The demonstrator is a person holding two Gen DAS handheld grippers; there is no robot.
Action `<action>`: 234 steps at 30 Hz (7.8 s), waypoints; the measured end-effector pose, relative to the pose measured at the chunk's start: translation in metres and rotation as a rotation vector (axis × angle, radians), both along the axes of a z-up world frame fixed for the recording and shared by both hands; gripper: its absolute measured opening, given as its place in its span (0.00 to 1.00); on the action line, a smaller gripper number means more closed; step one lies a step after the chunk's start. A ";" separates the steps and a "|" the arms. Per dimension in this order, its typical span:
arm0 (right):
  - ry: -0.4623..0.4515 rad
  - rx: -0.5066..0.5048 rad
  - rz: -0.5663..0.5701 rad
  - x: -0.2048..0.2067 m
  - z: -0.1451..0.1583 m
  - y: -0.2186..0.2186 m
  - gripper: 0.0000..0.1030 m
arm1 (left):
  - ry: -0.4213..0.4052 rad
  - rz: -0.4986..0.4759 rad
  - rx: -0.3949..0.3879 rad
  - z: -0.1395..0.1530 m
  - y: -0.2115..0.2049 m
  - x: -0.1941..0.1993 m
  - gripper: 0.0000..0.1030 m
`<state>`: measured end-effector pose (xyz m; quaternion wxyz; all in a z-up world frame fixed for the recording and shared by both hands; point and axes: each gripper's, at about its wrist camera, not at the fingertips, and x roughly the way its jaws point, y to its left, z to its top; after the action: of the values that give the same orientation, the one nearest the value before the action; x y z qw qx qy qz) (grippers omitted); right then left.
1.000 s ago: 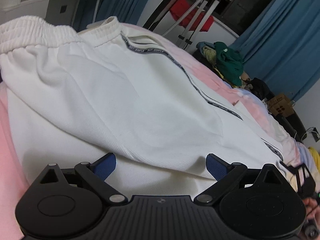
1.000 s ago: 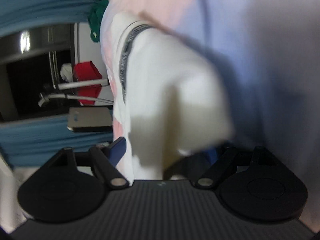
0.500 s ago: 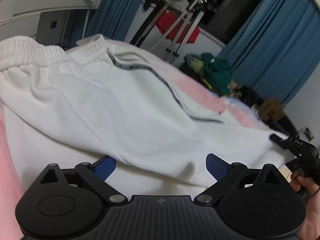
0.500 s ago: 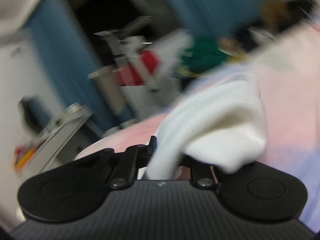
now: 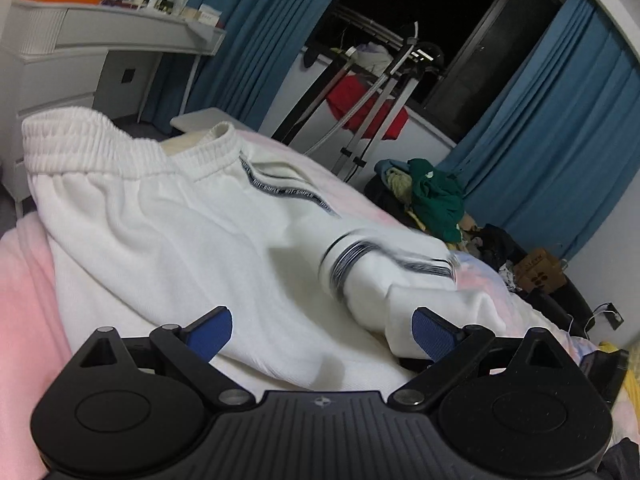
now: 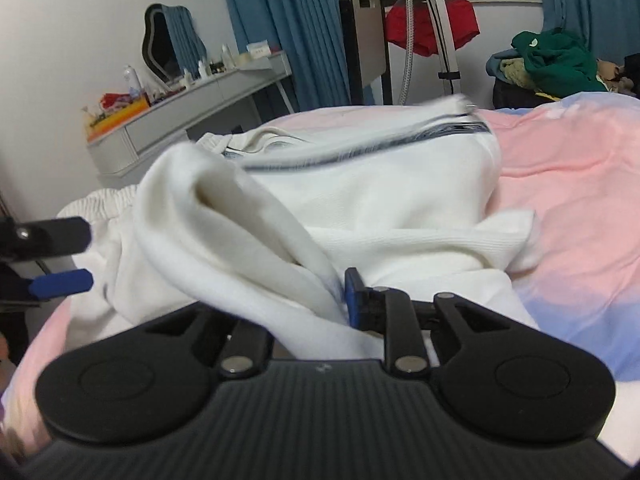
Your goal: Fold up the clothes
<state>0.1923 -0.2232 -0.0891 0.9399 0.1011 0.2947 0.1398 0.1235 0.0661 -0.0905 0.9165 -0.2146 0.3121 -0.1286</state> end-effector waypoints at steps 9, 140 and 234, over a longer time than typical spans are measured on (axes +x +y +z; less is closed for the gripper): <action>0.027 0.410 -0.063 -0.047 0.020 -0.058 0.66 | 0.009 -0.023 -0.006 -0.004 -0.006 -0.003 0.95; 0.154 0.287 -0.740 -0.117 -0.026 -0.133 0.76 | 0.010 0.154 0.493 0.075 0.072 0.291 0.59; 0.232 0.799 -0.265 -0.071 -0.072 -0.039 0.44 | 0.041 0.013 0.381 -0.001 -0.003 0.014 0.12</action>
<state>0.1215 -0.2626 -0.1606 0.7973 0.5090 0.3057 0.1085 0.1374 0.0630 -0.0919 0.9349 -0.0416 0.3478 -0.0568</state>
